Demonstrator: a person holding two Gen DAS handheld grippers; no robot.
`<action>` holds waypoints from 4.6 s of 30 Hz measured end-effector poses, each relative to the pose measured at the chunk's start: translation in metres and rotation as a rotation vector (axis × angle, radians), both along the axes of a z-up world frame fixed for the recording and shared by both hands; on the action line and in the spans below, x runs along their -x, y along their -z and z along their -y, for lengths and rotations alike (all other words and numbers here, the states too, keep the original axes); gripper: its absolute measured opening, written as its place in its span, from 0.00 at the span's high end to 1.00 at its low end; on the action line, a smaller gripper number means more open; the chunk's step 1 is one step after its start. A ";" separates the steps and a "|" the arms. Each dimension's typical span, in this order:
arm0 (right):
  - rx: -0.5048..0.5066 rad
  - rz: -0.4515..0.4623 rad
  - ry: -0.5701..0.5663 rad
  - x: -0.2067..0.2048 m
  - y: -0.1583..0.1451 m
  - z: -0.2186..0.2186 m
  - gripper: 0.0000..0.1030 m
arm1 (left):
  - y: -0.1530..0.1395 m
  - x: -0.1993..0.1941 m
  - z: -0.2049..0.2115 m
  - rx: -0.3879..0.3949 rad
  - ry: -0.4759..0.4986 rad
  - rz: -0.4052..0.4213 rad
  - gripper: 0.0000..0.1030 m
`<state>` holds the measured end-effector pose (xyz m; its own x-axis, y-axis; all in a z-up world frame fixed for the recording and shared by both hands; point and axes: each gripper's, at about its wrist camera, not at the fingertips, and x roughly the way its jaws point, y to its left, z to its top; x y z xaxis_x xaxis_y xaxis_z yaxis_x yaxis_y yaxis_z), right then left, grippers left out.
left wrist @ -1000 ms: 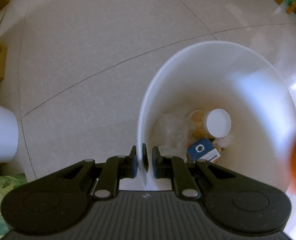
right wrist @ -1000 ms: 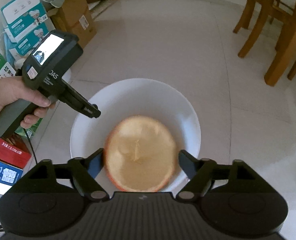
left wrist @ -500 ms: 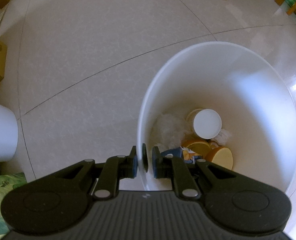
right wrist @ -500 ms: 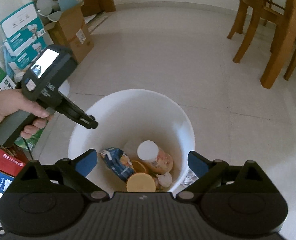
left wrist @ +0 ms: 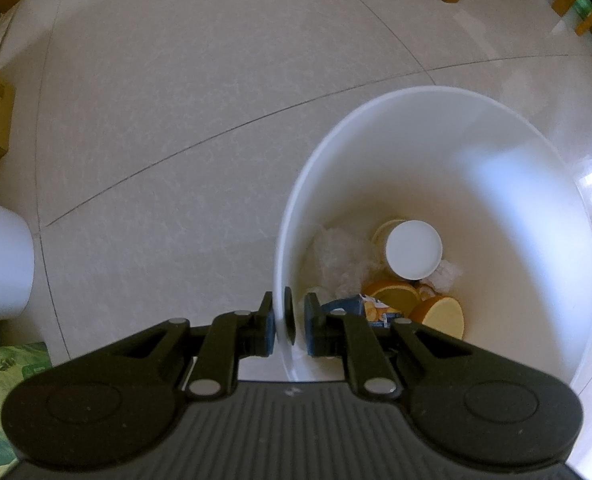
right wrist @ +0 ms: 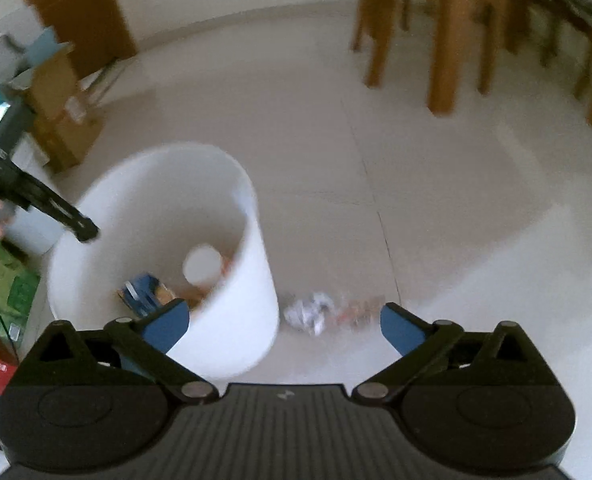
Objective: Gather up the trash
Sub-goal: 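Reach the right tool to the red snack wrapper and grasp it, then carry the red wrapper over the bin and open the right tool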
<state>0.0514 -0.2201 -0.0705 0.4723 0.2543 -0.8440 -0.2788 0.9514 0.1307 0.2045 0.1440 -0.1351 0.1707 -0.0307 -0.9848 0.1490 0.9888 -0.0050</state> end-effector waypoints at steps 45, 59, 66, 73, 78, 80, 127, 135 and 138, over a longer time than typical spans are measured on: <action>0.104 -0.336 0.281 -0.053 0.274 0.153 0.00 | -0.002 -0.002 -0.004 0.009 -0.017 -0.002 0.89; 0.166 -0.317 0.369 -0.064 0.283 0.153 0.05 | -0.003 -0.003 -0.003 0.004 -0.013 -0.004 0.89; 0.182 -0.296 0.388 -0.065 0.277 0.145 0.25 | -0.003 -0.002 -0.003 0.003 -0.013 -0.003 0.89; 0.190 -0.309 0.404 -0.066 0.276 0.136 0.40 | -0.003 -0.002 -0.004 0.008 -0.018 -0.004 0.89; 0.191 -0.309 0.401 -0.067 0.266 0.131 0.40 | -0.004 -0.003 -0.004 0.006 -0.016 -0.006 0.89; 0.198 -0.298 0.389 -0.066 0.255 0.129 0.40 | -0.004 -0.003 -0.004 0.005 -0.017 -0.006 0.89; 0.022 0.039 -0.386 -0.046 -0.067 -0.094 0.15 | 0.000 -0.003 -0.001 -0.003 0.006 -0.014 0.89; 0.038 0.060 -0.269 -0.058 -0.064 -0.050 0.15 | 0.000 -0.003 -0.001 -0.003 0.006 -0.014 0.89; 0.030 0.085 -0.242 -0.061 -0.054 -0.026 0.15 | 0.000 -0.003 -0.002 -0.003 0.003 -0.015 0.89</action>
<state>0.1128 -0.1942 -0.0169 0.4706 0.3438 -0.8126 -0.5076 0.8588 0.0694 0.2074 0.1456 -0.1356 0.1561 -0.0287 -0.9873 0.1518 0.9884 -0.0047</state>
